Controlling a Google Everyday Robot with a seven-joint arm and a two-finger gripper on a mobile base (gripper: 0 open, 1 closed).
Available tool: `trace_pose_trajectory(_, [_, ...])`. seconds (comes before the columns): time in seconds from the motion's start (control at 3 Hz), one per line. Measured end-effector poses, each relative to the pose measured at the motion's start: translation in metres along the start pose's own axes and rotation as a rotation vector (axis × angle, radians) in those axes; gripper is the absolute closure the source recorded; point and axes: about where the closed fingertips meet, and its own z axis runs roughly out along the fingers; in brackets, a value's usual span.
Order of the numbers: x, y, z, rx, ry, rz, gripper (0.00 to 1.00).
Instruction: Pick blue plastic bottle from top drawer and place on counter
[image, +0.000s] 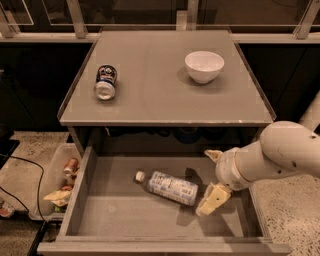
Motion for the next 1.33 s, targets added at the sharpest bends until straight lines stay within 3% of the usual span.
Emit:
trace_pose_trajectory(0.33, [-0.001,-0.012,0.02,0.051,-0.018,0.039,0.0])
trace_pose_trajectory(0.67, [-0.002,-0.016,0.02,0.067,-0.022,0.04,0.0])
trace_pose_trajectory(1.0, [-0.004,-0.014,0.022,0.07,-0.026,0.021,0.0])
trace_pose_trajectory(1.33, [-0.005,0.0,0.044,0.036,-0.047,0.008,0.0])
